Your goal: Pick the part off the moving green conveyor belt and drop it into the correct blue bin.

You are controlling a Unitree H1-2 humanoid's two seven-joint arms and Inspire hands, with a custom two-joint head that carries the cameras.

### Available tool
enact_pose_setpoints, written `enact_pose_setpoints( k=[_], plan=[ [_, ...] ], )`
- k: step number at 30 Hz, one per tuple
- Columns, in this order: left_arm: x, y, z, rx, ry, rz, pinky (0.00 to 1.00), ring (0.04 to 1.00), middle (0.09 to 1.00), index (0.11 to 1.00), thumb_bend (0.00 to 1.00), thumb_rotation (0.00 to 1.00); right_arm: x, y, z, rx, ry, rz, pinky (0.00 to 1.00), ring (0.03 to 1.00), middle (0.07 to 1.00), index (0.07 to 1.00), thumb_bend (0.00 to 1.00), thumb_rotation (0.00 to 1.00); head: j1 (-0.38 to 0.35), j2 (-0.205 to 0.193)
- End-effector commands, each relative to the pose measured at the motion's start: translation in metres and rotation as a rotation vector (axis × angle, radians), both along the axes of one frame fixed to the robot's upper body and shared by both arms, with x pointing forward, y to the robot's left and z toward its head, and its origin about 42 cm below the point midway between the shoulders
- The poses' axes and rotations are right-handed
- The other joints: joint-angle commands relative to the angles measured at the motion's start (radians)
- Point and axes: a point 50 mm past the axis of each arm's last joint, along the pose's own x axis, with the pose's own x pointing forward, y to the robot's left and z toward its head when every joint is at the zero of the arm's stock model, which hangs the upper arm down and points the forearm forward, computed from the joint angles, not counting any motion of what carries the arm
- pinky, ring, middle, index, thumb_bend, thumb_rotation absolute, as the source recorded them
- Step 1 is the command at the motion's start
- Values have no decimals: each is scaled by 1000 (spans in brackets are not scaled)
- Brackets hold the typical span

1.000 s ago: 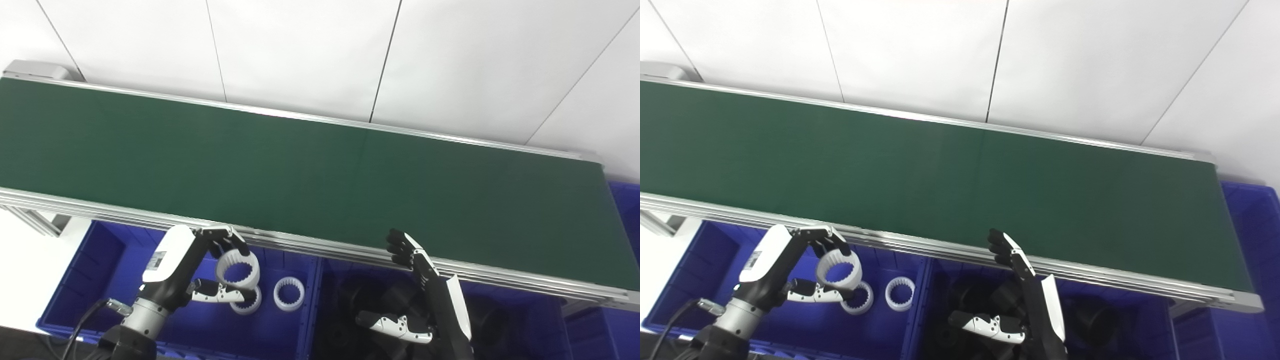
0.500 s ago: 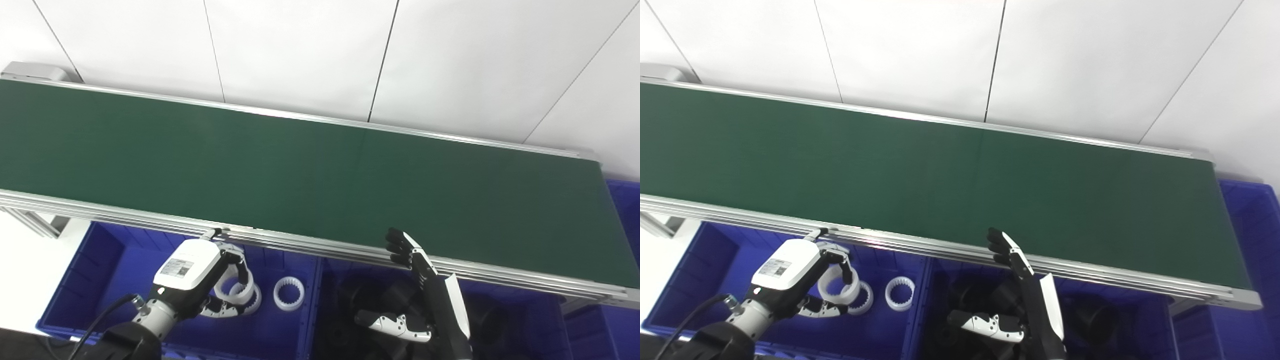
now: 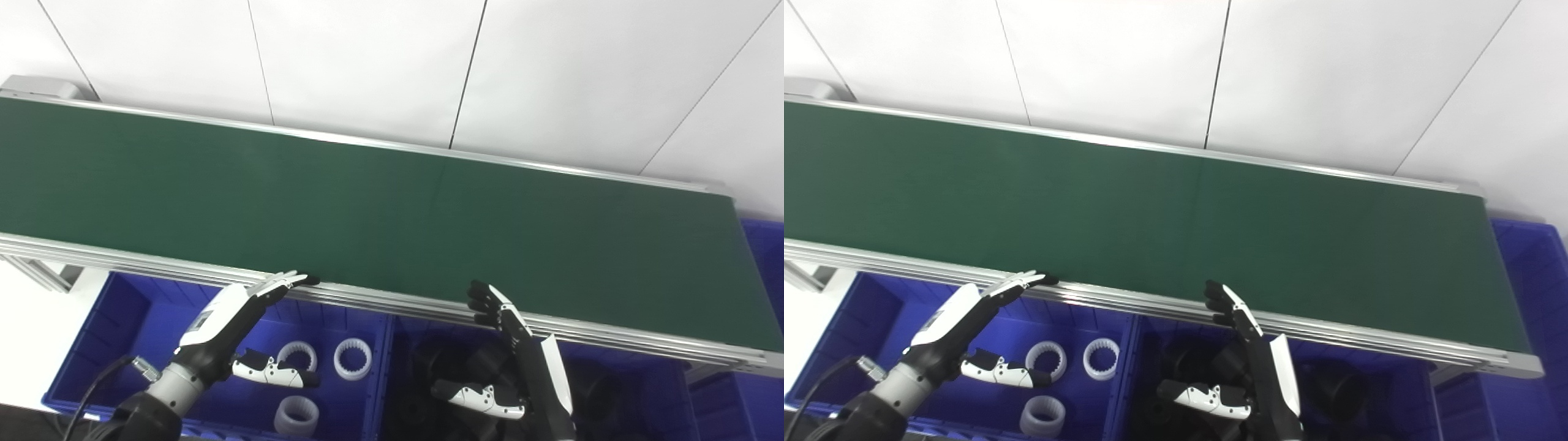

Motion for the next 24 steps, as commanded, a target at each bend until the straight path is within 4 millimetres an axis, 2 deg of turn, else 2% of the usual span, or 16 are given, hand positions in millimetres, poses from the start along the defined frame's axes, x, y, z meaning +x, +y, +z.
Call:
enact_pose_setpoints(
  k=[1,6,10,13,19,24],
  plan=[
    [5,-9,6,-277,-69,-18,766,813,823,798,955,330,0,3,13,-5,-38,11,740,798,842,864,958,427,-28,0],
    [9,-13,-8,-544,-25,-36,739,743,770,761,929,271,-3,6,13,-15,-18,3,759,803,843,864,952,411,-102,6],
    [8,-5,-14,-655,-15,-27,706,719,754,752,935,266,-5,9,14,-17,-2,8,772,813,850,868,948,390,-122,11],
    [6,-1,-16,-672,-19,-20,702,729,755,754,934,320,-6,10,15,-35,5,9,751,811,851,875,950,403,-119,13],
    [4,-3,-16,-691,-13,-23,702,724,764,783,942,280,-6,9,16,-36,6,11,765,814,853,875,946,400,-90,22],
    [2,-5,-13,-627,-43,-15,708,743,773,786,939,264,-6,8,17,-26,11,15,777,820,855,876,945,384,-82,26]
  ],
)
